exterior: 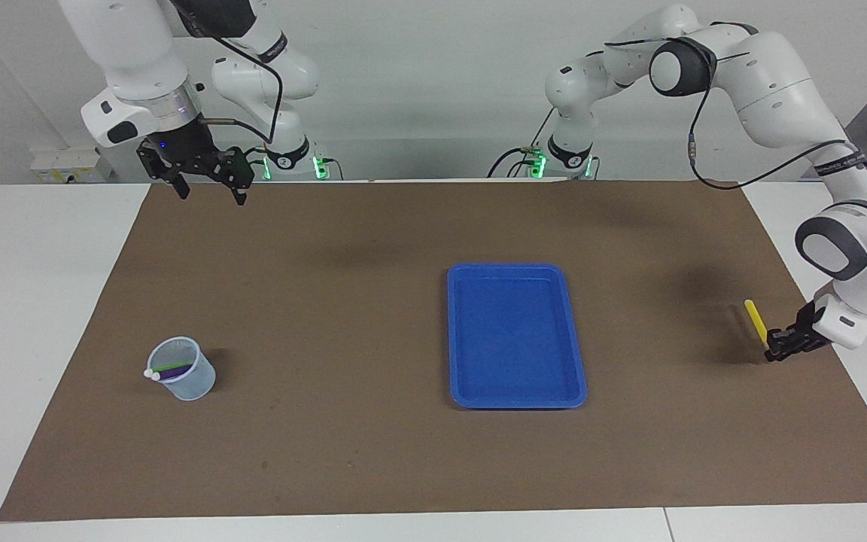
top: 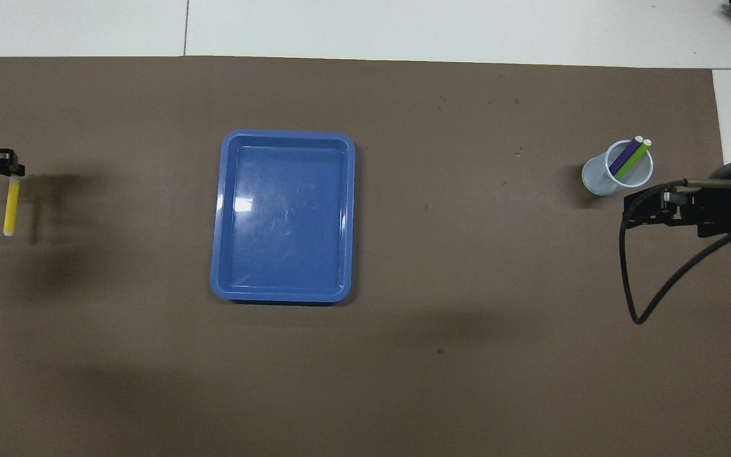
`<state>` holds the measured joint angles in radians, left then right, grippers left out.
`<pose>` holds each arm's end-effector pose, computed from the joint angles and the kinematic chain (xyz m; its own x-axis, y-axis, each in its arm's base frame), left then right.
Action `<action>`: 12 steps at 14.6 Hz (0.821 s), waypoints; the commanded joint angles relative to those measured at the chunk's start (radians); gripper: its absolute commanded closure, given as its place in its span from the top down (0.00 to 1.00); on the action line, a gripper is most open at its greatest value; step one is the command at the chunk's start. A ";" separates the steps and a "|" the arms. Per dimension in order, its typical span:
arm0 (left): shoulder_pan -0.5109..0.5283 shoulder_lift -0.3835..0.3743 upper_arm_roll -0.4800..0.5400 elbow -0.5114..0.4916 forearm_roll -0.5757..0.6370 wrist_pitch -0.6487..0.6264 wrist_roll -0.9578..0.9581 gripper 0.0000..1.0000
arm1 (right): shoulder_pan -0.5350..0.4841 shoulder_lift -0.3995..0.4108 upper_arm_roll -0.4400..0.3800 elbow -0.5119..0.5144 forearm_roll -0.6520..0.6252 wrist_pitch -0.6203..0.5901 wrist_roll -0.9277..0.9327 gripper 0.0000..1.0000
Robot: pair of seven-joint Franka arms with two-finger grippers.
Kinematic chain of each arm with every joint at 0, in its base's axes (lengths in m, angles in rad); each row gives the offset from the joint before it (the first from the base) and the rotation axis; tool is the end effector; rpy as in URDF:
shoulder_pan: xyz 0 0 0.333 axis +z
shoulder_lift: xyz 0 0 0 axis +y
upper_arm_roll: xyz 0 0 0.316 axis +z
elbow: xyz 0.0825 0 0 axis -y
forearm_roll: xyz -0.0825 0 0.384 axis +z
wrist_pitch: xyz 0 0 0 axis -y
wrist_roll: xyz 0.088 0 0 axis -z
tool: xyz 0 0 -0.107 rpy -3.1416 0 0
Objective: Transfer and insert pens with both arms
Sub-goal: 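Lower the left gripper and close it on the yellow pen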
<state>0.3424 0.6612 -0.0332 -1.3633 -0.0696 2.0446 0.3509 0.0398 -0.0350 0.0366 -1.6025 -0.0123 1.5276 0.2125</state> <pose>0.6956 0.2236 0.3328 0.9989 -0.0017 0.0461 -0.0050 -0.9974 0.0714 0.5373 0.0401 0.6250 0.9900 -0.1363 -0.0361 -0.1356 -0.9905 0.0217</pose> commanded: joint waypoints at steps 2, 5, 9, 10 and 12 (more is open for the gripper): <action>-0.013 -0.034 0.016 0.024 -0.012 -0.078 -0.068 0.00 | -0.001 -0.014 -0.003 -0.014 0.028 -0.003 -0.022 1.00; -0.013 -0.069 0.016 0.030 -0.012 -0.110 -0.108 0.00 | -0.003 -0.014 -0.001 -0.013 0.028 0.009 -0.050 1.00; -0.032 -0.162 0.009 0.027 -0.012 -0.142 -0.258 0.00 | -0.001 -0.011 -0.003 -0.010 0.025 0.019 -0.002 0.99; -0.036 -0.179 0.007 0.027 -0.015 -0.158 -0.320 0.00 | -0.001 -0.011 -0.003 -0.010 0.023 0.020 0.033 0.98; -0.042 -0.207 0.006 0.024 -0.016 -0.162 -0.398 0.00 | 0.009 -0.008 0.003 -0.010 0.020 0.028 0.141 0.97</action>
<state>0.3132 0.4889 -0.0383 -1.3269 -0.0717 1.9039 0.0248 0.0436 -0.0350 0.0376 -1.6029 -0.0123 1.5376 0.2713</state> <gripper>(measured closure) 0.837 0.018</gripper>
